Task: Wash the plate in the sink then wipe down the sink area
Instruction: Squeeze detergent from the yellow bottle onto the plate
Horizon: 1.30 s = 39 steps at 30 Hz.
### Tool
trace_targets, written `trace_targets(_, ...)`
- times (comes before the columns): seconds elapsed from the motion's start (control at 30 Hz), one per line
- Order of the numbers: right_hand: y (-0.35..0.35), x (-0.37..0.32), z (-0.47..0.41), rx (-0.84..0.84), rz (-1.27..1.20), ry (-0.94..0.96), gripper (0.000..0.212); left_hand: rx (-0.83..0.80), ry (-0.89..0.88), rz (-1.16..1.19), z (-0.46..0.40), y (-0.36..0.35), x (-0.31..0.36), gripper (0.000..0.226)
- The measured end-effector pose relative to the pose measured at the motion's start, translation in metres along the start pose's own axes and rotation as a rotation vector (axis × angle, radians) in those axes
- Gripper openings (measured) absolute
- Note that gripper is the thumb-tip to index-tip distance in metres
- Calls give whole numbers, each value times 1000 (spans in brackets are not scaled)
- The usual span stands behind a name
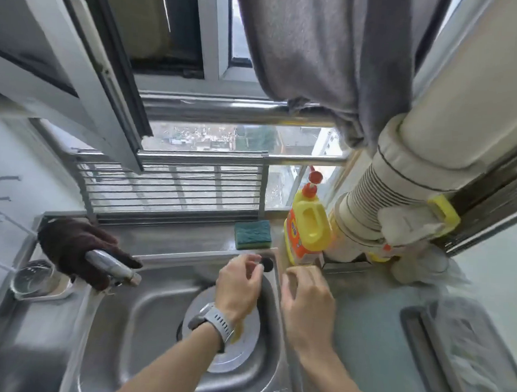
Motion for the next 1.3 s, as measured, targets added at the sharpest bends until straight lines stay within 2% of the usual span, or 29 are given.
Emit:
trace_targets(0.1,46,-5,-43,144,-59,-37,4,-14,-42,169,-21,-13,79,15)
trace_targets(0.17,56,-4,-71,146,-39,-78,15,-25,-21,245,-34,-26,111,21)
trace_targets(0.23,56,-2,-91,55,-17,-113,23,-35,35,291,-46,-38,125,25)
trace_targets(0.4,53,2,-106,-71,-159,-152,23,-87,145,342,-61,-49,123,20)
trace_targets(0.6,75,-28,-85,-284,-516,-154,22,-117,126,468,-38,10,113,29)
trace_targets(0.7,77,-51,-59,-415,-638,-169,21,-156,71,405,-13,62,101,26)
trace_targets(0.77,68,-64,-41,-437,-706,-217,20,-201,-13,286,2,97,86,23)
trace_targets(0.83,50,-76,-19,-423,-784,-326,17,-280,-68,162,19,129,64,17)
trace_targets(0.93,15,-90,16,-426,-850,-531,30,-384,-112,-41,44,168,23,18)
trace_targets(1.1,-42,-107,74,-540,-849,-733,37,-528,-133,-358,82,200,-37,25)
trace_targets(1.3,-94,-108,125,-582,-876,-851,33,-629,-72,-470,96,215,-96,27)
Point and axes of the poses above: each hand's wrist, its own z-axis away from the middle knuckle, its own y-axis out of the back of the hand, x = y × z, the point moved 1 cm from there along -z, towards the middle knuckle, and after that the axes turned 8 degrees about -y, right-handed, at the moved point
